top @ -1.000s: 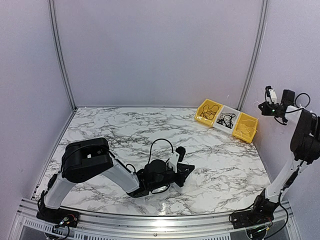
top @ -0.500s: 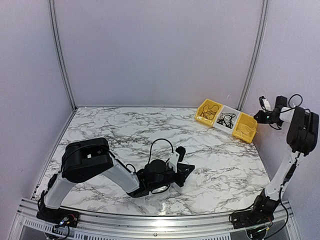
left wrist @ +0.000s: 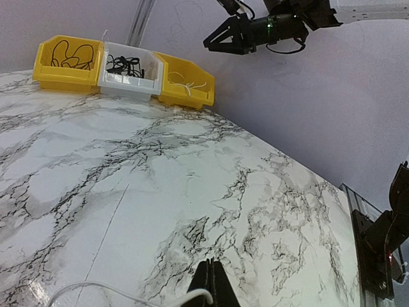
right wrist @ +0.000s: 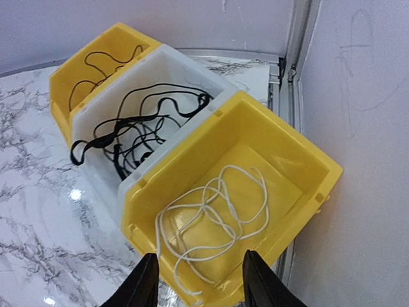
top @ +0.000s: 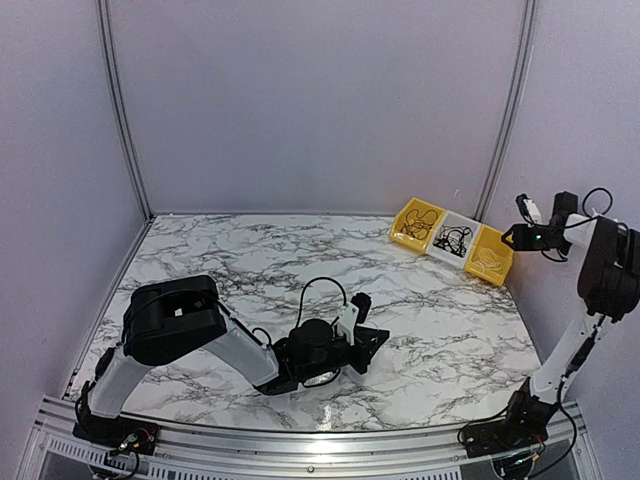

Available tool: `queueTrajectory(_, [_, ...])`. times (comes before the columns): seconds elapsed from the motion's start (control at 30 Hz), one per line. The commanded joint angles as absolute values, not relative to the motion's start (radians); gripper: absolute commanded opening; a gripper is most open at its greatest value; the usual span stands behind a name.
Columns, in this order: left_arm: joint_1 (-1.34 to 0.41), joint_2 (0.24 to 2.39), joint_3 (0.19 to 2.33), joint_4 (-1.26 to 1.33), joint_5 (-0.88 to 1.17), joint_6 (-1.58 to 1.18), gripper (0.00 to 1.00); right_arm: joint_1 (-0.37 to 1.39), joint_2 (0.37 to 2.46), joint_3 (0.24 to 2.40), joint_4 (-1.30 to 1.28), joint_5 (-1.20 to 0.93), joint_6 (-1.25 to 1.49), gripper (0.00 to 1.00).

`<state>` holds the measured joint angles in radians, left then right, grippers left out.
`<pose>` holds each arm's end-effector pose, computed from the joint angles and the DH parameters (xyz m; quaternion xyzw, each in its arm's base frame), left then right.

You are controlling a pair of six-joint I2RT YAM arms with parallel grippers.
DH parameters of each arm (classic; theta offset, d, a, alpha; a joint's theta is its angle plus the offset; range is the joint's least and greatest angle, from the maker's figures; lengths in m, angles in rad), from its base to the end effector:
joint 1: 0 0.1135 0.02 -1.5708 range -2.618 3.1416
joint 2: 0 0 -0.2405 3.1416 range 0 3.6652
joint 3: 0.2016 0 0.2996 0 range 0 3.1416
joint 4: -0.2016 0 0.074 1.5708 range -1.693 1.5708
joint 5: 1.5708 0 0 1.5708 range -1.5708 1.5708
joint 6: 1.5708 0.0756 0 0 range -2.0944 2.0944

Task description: Untangle the cables

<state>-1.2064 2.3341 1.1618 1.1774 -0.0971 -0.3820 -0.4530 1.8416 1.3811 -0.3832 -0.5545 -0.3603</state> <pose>0.1867 -0.4689 0.0408 0.2507 0.6592 -0.4811 0.5207 0.4363 -0.1681 0.1652 -0.0556 0.9025 0.0997 0.4153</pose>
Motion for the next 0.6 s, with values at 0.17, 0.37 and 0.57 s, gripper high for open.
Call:
queueTrajectory(0.17, [-1.21,2.188,1.107,1.212,-0.043,-0.307,0.02,-0.276,1.456,1.085,-0.505,-0.892,-0.67,0.5])
queueTrajectory(0.37, [-1.206,2.147,1.098,1.203,0.061,-0.288,0.02,-0.012,1.399,1.04,-0.757,-1.046,-0.813,0.51])
queueTrajectory(0.57, [-1.204,2.165,1.121,1.181,0.062,-0.286,0.02,0.23,1.424,1.051,-0.793,-1.119,-0.75,0.53])
